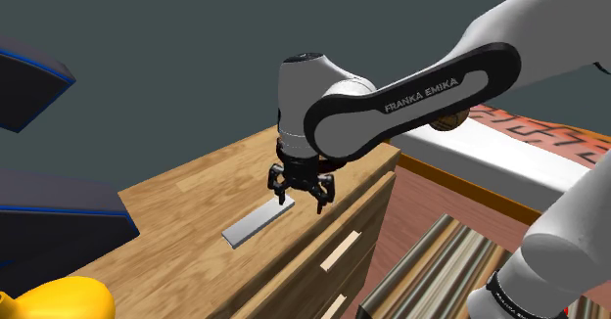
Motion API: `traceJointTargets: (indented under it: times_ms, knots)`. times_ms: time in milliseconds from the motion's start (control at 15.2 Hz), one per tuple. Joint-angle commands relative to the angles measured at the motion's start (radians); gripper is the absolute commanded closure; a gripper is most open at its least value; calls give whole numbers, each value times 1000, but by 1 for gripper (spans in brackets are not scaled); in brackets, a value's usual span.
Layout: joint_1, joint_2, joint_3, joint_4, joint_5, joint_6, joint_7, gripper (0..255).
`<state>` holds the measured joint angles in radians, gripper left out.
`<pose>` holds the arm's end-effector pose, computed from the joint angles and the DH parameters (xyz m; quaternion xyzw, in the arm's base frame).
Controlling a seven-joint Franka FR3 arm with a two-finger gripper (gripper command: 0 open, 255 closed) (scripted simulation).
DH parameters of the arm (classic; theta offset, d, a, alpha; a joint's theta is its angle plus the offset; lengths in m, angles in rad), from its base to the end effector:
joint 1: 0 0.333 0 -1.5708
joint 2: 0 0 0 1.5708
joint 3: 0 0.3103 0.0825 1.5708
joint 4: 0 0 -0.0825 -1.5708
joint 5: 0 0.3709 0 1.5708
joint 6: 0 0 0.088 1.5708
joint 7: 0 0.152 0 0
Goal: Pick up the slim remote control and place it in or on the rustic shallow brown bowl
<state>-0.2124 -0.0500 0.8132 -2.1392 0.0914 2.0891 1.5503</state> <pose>0.4227 0.3009 0.3748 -0.8782 0.4777 0.0223 0.0036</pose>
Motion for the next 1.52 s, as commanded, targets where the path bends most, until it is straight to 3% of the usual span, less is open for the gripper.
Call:
traceJointTargets:
  times_ms: [0,198,462,990,1452]
  knots:
    - [1,125,26,83,-118,6,153,0]
    - [62,293,-3,202,-272,-3,337,0]
    - [175,480,-87,383,-409,-44,514,0]
    - [202,542,-122,358,-455,31,551,0]
    - [202,542,-122,358,-455,31,551,0]
